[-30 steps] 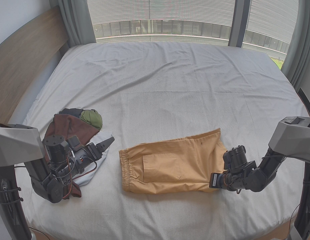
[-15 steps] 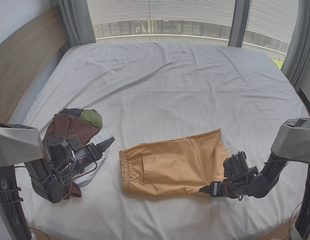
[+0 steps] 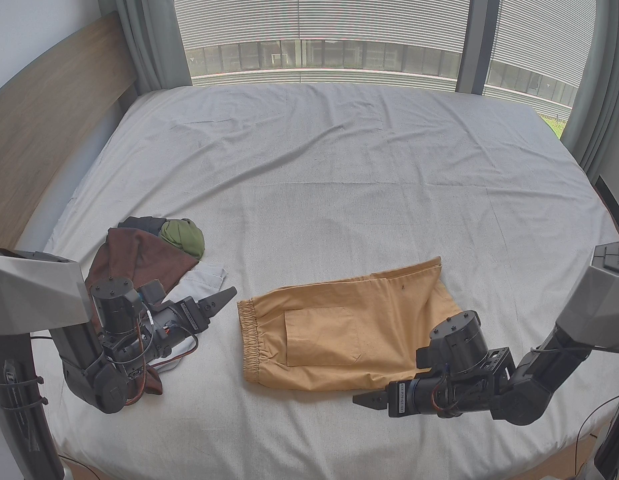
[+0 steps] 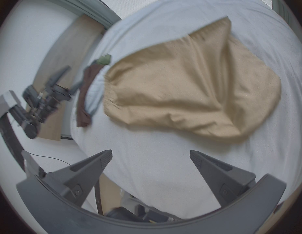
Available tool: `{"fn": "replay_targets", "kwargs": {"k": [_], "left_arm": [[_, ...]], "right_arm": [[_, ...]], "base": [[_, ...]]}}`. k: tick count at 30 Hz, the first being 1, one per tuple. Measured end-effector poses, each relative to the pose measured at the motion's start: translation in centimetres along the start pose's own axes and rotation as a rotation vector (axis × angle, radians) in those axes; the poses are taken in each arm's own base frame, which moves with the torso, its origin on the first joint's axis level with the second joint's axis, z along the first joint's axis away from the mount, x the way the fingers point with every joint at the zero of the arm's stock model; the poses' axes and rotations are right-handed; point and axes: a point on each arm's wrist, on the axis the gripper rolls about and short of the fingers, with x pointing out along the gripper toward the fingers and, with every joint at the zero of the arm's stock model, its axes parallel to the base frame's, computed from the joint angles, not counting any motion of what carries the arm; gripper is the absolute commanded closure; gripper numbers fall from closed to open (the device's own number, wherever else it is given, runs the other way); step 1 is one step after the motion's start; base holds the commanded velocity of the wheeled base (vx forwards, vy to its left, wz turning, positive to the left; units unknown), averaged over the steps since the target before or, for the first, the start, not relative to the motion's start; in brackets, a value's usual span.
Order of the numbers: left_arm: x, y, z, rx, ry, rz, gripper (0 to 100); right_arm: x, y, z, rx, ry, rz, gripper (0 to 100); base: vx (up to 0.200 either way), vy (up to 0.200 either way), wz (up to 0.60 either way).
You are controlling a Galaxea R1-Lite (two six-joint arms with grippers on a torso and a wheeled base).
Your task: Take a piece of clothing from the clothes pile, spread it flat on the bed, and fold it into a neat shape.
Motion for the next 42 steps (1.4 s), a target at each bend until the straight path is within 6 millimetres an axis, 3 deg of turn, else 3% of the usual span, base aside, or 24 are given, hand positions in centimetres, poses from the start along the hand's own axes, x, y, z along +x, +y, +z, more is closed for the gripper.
{"fn": "replay_targets", "kwargs": {"k": [5, 8, 12, 20, 27, 42], "left_arm": [[-0.2, -0.3, -0.4, 0.000, 0.021, -0.007, 0], [-0.4, -0.6, -0.6, 0.002, 0.029, -0.015, 0], [-0.5, -1.0, -0.8, 0.005, 0.038, -0.023, 0], [-0.6, -1.3, -1.4, 0.002, 0.070, -0.038, 0], [0.0, -0.7, -3.5, -0.013, 0.150, -0.027, 0], [2.8, 1.4, -7.7, -0.079, 0.246, 0.030, 0]], "right_arm": [[-1.5, 1.5, 1.7, -0.009, -0.159, 0.128, 0], [-2.6, 1.4, 3.0, -0.002, -0.261, 0.182, 0], [-4.2, -0.1, 5.1, 0.021, -0.391, 0.227, 0], [-6.8, -5.1, 8.5, 0.005, -0.587, 0.211, 0], [-6.9, -6.4, 8.9, 0.020, -0.604, 0.183, 0], [-7.2, -6.9, 9.4, 0.019, -0.644, 0.185, 0]], "base": [[0.000, 0.000, 0.00], [0.000, 0.000, 0.00], [0.000, 0.000, 0.00], [0.000, 0.000, 0.00], [0.000, 0.000, 0.00], [0.000, 0.000, 0.00]]}}
